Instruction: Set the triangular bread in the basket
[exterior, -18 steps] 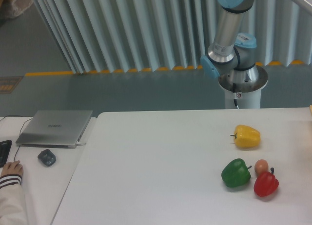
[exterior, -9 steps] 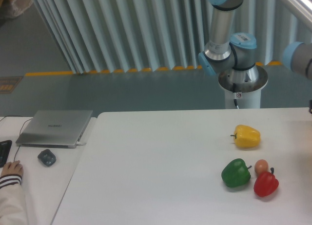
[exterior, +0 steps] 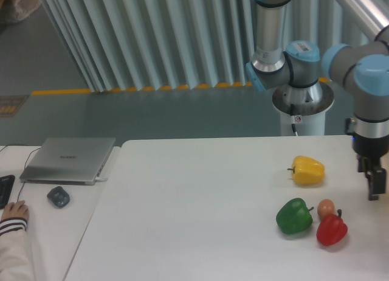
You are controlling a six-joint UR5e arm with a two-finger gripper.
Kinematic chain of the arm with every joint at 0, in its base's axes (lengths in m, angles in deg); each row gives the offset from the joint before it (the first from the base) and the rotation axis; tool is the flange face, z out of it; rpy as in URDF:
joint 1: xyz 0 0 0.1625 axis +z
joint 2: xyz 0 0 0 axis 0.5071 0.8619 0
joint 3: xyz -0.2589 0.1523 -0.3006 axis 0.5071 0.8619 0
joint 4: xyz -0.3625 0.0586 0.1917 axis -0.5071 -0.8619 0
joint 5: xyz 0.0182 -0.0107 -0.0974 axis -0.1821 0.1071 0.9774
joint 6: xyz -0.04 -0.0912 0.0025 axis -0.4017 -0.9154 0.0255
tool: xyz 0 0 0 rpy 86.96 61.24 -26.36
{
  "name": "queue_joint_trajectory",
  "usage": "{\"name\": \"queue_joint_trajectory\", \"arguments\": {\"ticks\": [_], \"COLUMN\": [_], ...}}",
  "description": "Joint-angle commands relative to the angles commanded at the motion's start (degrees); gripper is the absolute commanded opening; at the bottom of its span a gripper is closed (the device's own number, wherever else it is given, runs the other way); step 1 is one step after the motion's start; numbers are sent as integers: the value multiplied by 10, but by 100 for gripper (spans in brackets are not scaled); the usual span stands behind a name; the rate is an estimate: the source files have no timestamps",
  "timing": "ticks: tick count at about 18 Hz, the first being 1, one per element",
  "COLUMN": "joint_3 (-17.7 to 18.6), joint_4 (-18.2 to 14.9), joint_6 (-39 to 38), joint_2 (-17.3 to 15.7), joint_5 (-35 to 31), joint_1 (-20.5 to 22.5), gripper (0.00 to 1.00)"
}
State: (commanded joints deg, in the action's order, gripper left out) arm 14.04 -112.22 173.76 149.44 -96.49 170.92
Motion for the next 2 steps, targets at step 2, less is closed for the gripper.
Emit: {"name": "queue_joint_trajectory", "arguments": {"ticks": [2], "joint_3": [1], "joint_4": [1], "joint_6": [-3], "joint_2": [-1], "joint_5": [-1], "joint_1": [-4], "gripper": [100]}}
